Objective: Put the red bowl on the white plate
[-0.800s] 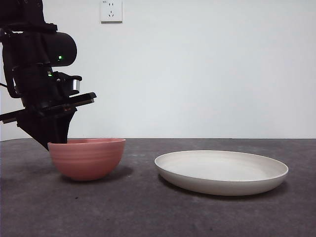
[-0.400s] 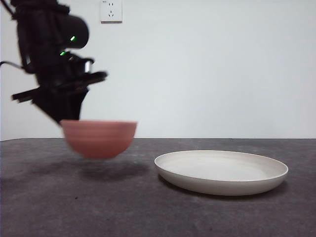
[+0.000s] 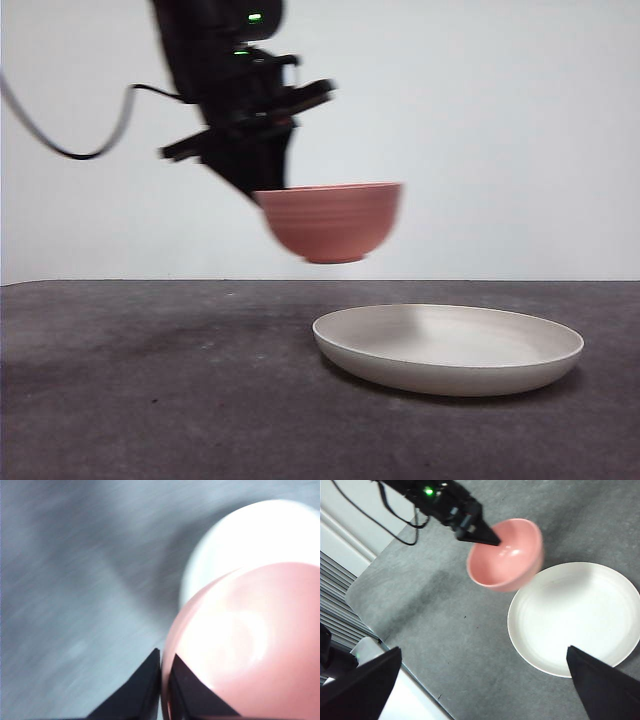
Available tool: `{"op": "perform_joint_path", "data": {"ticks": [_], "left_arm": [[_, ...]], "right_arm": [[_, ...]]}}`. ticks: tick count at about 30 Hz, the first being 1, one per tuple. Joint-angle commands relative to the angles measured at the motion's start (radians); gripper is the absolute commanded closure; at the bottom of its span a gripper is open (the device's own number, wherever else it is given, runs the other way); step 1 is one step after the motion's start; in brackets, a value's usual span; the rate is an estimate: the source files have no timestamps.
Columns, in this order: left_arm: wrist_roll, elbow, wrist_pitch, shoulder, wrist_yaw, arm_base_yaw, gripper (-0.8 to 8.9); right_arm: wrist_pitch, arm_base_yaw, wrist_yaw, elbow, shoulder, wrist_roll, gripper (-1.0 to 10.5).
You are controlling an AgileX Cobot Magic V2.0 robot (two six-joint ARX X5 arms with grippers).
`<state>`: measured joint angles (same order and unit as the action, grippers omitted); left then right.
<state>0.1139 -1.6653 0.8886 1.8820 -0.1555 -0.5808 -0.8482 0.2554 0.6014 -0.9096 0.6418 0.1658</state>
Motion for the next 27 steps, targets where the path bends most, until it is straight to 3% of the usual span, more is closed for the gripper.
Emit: {"op": "perform_joint_path", "data": {"ticks": [1,12,27], "left_arm": [[0.000,-0.097,0.008,0.078,0.002,-0.042,8.04],[0.002,-0.344,0.076,0.318,0.033,-0.153,8.04],[-0.061,-0.349,0.086,0.370,0.067,-0.179,8.04]], "right_arm": [[0.010,0.004,0.000,-0.016,0.004,0.010,3.9],[0.010,0.004,0.000,-0.016,0.004,0.010,3.9],[0.010,0.004,0.000,-0.016,0.004,0.010,3.9]]}}
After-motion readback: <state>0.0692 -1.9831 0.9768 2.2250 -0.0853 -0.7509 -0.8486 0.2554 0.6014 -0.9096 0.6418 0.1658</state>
